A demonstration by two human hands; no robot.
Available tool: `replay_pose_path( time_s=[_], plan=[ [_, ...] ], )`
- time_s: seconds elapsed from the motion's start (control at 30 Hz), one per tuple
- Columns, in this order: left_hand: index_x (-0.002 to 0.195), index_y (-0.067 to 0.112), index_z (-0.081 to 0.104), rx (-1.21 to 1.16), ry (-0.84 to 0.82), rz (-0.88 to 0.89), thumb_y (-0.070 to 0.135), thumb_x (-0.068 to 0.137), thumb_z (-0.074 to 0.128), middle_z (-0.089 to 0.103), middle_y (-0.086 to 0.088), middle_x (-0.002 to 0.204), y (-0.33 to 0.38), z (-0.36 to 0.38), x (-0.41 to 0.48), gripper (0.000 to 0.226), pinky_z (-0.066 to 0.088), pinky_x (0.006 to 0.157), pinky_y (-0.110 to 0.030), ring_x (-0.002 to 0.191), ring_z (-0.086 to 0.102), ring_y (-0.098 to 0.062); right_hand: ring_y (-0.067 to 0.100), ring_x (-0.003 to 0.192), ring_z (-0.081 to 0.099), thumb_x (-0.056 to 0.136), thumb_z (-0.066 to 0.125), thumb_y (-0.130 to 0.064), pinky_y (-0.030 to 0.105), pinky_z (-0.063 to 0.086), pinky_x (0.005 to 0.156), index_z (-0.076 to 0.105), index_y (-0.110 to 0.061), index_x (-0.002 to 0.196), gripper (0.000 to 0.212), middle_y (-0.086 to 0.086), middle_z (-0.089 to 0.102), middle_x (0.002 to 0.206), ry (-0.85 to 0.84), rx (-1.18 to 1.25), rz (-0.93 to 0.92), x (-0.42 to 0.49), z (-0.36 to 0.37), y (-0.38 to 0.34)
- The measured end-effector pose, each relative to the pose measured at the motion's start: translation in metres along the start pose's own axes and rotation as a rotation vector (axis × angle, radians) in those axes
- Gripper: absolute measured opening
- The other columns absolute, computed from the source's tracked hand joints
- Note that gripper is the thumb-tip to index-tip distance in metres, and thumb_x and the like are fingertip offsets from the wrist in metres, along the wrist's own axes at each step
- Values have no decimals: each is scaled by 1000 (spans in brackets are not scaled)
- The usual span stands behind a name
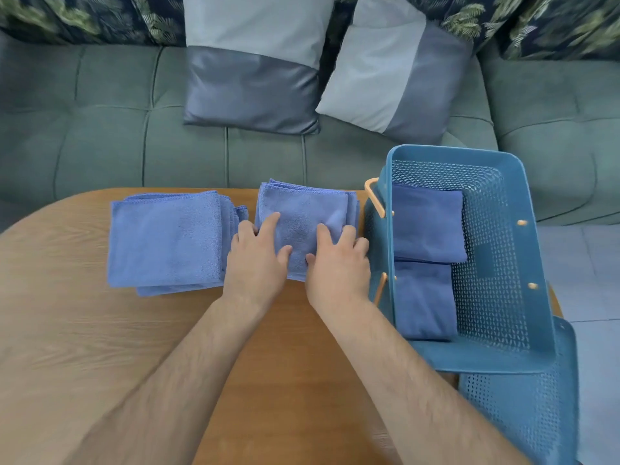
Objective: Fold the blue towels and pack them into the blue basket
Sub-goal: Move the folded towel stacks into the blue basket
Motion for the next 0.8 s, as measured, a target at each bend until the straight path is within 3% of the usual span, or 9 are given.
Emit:
replay_pose_path(
  time_s=[0.13, 0.3, 0.4, 0.5, 0.57, 0.67, 0.8],
  plan=[
    [150, 26, 42, -38, 41, -4, 29, 97, 63, 42, -11, 120, -4, -4, -3, 58, 41, 93, -38, 110, 46, -31, 35, 112, 45, 101, 56, -33, 39, 44, 85, 35, -24, 142, 47, 14, 34, 134, -23, 114, 51, 0, -2, 2],
    [153, 36, 36, 29, 8, -75, 36, 99, 57, 42, -13, 124, -12, -1, -9, 57, 42, 98, -44, 112, 45, -35, 37, 110, 50, 98, 60, -23, 39, 44, 87, 37, -25, 144, 51, 14, 31, 133, -64, 332, 29, -2, 0, 4],
    [154, 42, 30, -37, -80, -121, 38, 99, 55, 46, -13, 121, -15, 2, -13, 60, 42, 98, -44, 112, 50, -36, 36, 108, 55, 93, 61, -16, 37, 46, 90, 37, -29, 149, 62, 11, 29, 136, -122, 435, -11, -5, 0, 8],
    [148, 42, 38, -128, -99, -135, 32, 96, 58, 50, -11, 120, -19, 0, -18, 56, 46, 96, -43, 113, 52, -31, 32, 106, 58, 91, 61, -15, 33, 43, 83, 29, -35, 155, 74, 9, 25, 145, -193, 403, -68, -16, -4, 7],
    [138, 41, 48, -240, -134, -171, 21, 91, 58, 56, -7, 118, -20, -6, -24, 53, 49, 80, -32, 98, 56, -17, 31, 107, 59, 90, 60, -15, 32, 40, 78, 24, -37, 157, 79, 5, 19, 153, -218, 366, -111, -27, -10, 5],
    [119, 38, 60, -445, -169, -218, 8, 85, 56, 63, 6, 99, -15, -18, -39, 46, 43, 54, -16, 61, 52, 1, 34, 107, 59, 88, 59, -13, 33, 37, 75, 20, -38, 158, 84, -2, 8, 160, -222, 328, -184, -45, -22, 4],
    [119, 36, 64, -566, -106, -106, 1, 84, 58, 64, 5, 100, 10, -43, -63, 51, 39, 53, -7, 57, 51, 3, 32, 115, 56, 91, 59, -18, 37, 41, 81, 18, -43, 158, 82, -7, 2, 162, -125, 314, -254, -69, -51, 18]
  ],
)
Point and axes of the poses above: each hand's wrist, its own x-axis towards the middle knuckle, its own z-axis out of the palm, y = z × x, the point moved 6 cm from there along x, towards the middle knuckle
